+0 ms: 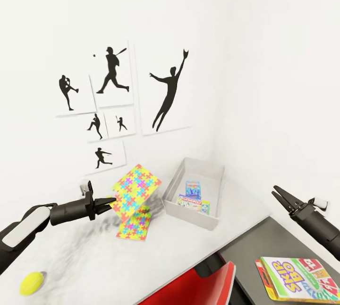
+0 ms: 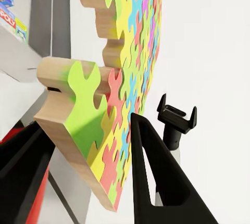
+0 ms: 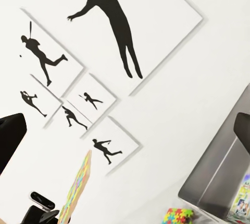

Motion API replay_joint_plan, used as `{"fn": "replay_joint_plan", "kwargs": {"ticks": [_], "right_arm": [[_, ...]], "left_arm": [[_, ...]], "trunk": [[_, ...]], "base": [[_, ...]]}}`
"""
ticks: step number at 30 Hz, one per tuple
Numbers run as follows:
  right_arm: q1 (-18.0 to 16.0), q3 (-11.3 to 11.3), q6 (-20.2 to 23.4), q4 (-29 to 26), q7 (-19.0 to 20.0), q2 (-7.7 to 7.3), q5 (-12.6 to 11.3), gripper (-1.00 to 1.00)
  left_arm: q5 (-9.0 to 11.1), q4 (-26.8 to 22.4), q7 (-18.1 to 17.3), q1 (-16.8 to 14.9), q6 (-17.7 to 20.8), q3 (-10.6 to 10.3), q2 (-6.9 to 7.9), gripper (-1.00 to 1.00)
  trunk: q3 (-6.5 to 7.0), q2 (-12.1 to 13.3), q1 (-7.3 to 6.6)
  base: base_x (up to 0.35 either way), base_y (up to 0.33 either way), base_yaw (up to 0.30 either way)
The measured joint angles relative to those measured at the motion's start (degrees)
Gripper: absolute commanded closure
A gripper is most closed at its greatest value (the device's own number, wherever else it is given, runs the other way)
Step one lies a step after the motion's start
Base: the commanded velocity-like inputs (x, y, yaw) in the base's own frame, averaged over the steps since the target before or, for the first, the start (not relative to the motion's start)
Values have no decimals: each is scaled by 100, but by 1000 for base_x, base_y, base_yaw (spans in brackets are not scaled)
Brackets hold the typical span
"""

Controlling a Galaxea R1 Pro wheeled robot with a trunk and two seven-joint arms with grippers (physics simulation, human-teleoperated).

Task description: Put all the toys in the child's room - the three board games (two on the bed and one on the table), the two jigsaw puzzles on the table, and the tennis ball on the table - inside the toy box on the table in the child's room.

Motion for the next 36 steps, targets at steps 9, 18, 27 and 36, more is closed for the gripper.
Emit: {"fn": "replay_joint_plan", "kwargs": {"ticks": [9, 18, 27, 36], "right_arm": [[0, 9, 0, 0, 0, 0, -1, -100], [0, 7, 0, 0, 0, 0, 0, -100], [0, 5, 0, 0, 0, -1, 0, -100], [0, 0, 0, 0, 0, -8, 0, -100]], "left_arm": [[4, 0, -2, 0, 1, 0, 0, 100], [6, 0, -4, 0, 0, 0, 0, 100], [4, 0, -4, 0, 0, 0, 0, 100], [4, 0, -7, 0, 0, 0, 0, 100]], "trunk": [[0, -1, 0], [0, 0, 1], [0, 0, 1], [0, 0, 1]], "base": [[39, 0, 0], [52, 0, 0], [43, 0, 0], [4, 0, 0]]}}
